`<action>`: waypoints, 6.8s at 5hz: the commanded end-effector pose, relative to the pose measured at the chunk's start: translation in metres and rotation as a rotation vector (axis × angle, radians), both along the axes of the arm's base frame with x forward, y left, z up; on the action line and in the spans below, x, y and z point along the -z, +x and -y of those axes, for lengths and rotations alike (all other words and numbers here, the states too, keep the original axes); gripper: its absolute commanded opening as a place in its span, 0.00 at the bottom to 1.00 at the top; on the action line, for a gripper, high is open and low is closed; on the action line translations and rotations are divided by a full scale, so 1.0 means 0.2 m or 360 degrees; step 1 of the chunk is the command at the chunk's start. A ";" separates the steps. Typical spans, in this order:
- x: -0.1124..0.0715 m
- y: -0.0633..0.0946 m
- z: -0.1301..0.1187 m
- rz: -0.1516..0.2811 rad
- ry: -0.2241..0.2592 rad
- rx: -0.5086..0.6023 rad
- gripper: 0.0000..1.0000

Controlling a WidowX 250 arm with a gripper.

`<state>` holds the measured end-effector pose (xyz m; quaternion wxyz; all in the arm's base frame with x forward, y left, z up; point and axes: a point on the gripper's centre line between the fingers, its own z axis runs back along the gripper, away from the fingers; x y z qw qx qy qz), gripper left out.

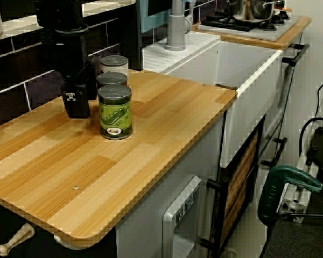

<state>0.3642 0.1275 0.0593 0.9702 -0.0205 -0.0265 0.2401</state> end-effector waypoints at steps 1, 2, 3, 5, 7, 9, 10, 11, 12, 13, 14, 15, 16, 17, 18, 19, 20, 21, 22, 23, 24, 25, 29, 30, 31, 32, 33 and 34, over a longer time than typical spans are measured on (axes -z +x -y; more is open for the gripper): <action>-0.18 -0.04 -0.04 0.0133 0.0018 0.0011 1.00; -0.19 -0.07 -0.03 0.0114 -0.0002 0.0059 1.00; -0.20 -0.08 -0.03 0.0112 -0.0013 0.0068 1.00; -0.18 -0.04 -0.08 0.0069 -0.0015 -0.0048 1.00; -0.16 -0.04 -0.09 0.0027 -0.0054 -0.0159 1.00; -0.16 -0.05 -0.20 0.0069 0.0030 -0.0114 1.00; -0.16 -0.09 -0.25 0.0058 -0.0018 -0.0221 1.00; -0.16 -0.13 -0.27 0.0079 0.0033 -0.0498 1.00; -0.13 -0.13 -0.26 0.0028 0.0068 -0.0776 1.00; -0.11 -0.12 -0.25 -0.0040 0.0092 -0.0922 1.00; -0.11 -0.14 -0.24 -0.0029 0.0113 -0.1001 1.00; -0.12 -0.16 -0.24 -0.0058 0.0093 -0.1037 1.00; -0.13 -0.19 -0.22 -0.0077 0.0091 -0.1049 1.00; -0.13 -0.25 -0.19 -0.0089 0.0069 -0.1146 1.00; -0.12 -0.32 -0.13 -0.0108 0.0048 -0.1180 1.00; -0.09 -0.36 -0.07 -0.0120 0.0018 -0.1263 1.00; -0.06 -0.43 -0.02 -0.0105 -0.0023 -0.1451 1.00; -0.03 -0.47 0.03 -0.0083 -0.0041 -0.1496 1.00; -0.03 -0.49 0.05 -0.0072 -0.0040 -0.1479 1.00; -0.04 -0.48 0.02 -0.0115 -0.0070 -0.1484 1.00; -0.06 -0.47 -0.03 -0.0099 -0.0091 -0.1459 1.00; -0.03 -0.45 -0.09 -0.0016 -0.0075 -0.1227 1.00; -0.02 -0.29 0.00 0.0020 -0.0064 -0.1347 1.00; -0.03 -0.26 0.02 -0.0008 -0.0088 -0.1364 1.00; -0.02 -0.25 0.06 0.0012 -0.0098 -0.1420 1.00; 0.00 -0.23 0.08 0.0013 -0.0099 -0.1463 1.00; 0.01 -0.27 0.13 -0.0009 -0.0109 -0.1470 1.00; 0.01 -0.33 0.20 -0.0024 -0.0108 -0.1422 1.00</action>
